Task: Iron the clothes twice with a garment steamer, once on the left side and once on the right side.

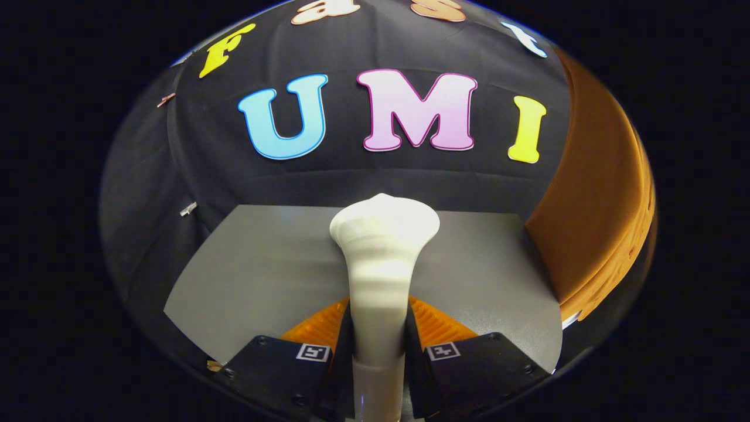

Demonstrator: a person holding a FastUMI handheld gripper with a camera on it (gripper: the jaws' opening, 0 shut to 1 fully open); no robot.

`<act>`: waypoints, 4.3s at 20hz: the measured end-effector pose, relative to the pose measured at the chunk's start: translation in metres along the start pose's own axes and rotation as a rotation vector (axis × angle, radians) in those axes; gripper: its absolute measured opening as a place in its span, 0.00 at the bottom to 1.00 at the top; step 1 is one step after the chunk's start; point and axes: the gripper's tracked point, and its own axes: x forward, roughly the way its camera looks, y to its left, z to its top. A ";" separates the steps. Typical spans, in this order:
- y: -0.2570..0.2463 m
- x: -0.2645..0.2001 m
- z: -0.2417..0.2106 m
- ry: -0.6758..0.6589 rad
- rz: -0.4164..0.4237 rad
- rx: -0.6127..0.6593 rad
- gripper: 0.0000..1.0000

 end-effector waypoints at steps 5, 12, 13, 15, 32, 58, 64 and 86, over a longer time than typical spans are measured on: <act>0.001 -0.035 0.016 -0.104 0.008 0.008 0.45; 0.010 -0.102 0.032 -0.245 0.001 0.014 0.45; 0.011 -0.113 0.033 -0.266 0.000 0.017 0.45; 0.013 -0.134 0.030 -0.301 -0.004 0.036 0.44; -0.060 -0.315 0.023 -0.640 -0.138 0.103 0.44; -0.286 -0.170 0.046 -0.454 0.084 0.170 0.44; -0.300 -0.125 0.016 -0.350 0.150 0.213 0.44; -0.326 -0.058 -0.114 -0.039 0.213 0.377 0.45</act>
